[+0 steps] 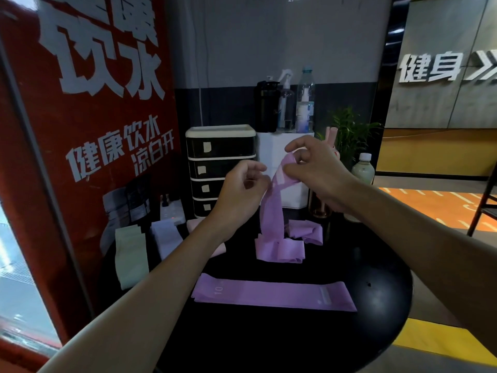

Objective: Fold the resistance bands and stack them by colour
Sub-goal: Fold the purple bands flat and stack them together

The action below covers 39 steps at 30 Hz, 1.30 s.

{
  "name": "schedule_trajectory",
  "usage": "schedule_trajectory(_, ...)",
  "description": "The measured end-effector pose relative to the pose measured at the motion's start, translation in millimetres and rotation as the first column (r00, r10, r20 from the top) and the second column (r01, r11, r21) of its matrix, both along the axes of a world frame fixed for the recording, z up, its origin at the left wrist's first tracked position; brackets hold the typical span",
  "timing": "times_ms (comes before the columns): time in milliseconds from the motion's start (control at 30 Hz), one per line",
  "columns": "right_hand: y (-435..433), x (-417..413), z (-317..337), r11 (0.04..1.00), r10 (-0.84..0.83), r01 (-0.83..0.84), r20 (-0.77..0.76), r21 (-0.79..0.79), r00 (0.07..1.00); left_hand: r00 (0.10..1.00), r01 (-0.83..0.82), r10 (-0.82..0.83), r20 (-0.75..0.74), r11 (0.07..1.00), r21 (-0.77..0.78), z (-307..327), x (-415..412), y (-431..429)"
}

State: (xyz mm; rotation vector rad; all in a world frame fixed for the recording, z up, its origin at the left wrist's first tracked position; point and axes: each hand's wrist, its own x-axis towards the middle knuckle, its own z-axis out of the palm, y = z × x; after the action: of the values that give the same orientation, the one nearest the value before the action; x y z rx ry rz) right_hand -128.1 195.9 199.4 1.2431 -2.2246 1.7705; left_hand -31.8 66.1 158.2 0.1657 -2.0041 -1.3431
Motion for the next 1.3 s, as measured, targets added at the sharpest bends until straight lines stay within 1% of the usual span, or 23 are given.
schedule_trajectory(100,3.0,4.0,5.2,0.999,0.032,-0.033,-0.044,-0.025,0.999,0.998,0.063,-0.063,0.016,0.998,-0.027,1.5,-6.1,-1.3)
schedule_trajectory(200,5.1,3.2,8.8,0.997,0.037,-0.043,-0.089,-0.064,0.995,0.986,0.166,-0.167,0.012,0.986,0.011,2.6,-7.2,4.1)
schedule_trajectory(367,8.1,2.2,14.1,0.99,0.017,-0.039,-0.163,-0.134,0.986,0.983,0.182,-0.183,0.008,0.979,0.093,3.7,-11.1,8.3)
schedule_trajectory(533,11.1,-1.2,14.8,0.978,-0.045,0.01,-0.165,-0.21,0.985,0.988,0.153,-0.152,-0.021,0.985,0.08,4.2,-9.3,7.2)
schedule_trajectory(600,11.9,-1.5,14.8,0.977,-0.063,0.028,-0.164,-0.211,0.984,0.985,0.173,-0.172,-0.019,0.98,0.096,3.1,-8.7,6.6)
schedule_trajectory(767,10.0,0.5,13.7,0.98,-0.042,0.003,-0.197,-0.197,0.979,0.971,0.234,-0.238,0.028,0.966,0.105,-9.2,-5.6,6.7)
schedule_trajectory(900,9.5,0.8,12.1,0.99,-0.046,0.017,-0.206,-0.139,0.977,0.97,0.236,-0.242,0.018,0.96,0.151,-15.6,-3.0,3.3)
schedule_trajectory(1033,9.0,1.9,12.7,0.984,-0.029,-0.001,-0.164,-0.18,0.986,0.96,0.267,-0.278,0.038,0.945,0.191,-25.8,0.9,4.1)
schedule_trajectory(1133,7.2,4.6,15.1,0.979,-0.031,-0.003,-0.164,-0.204,0.986,0.948,0.295,-0.31,0.069,0.941,0.168,-41.3,2.8,5.9)
schedule_trajectory(1300,7.0,5.8,13.6,0.99,-0.024,0.004,-0.137,-0.139,0.99,0.96,0.247,-0.266,0.086,0.951,0.185,-60.0,6.3,10.0)
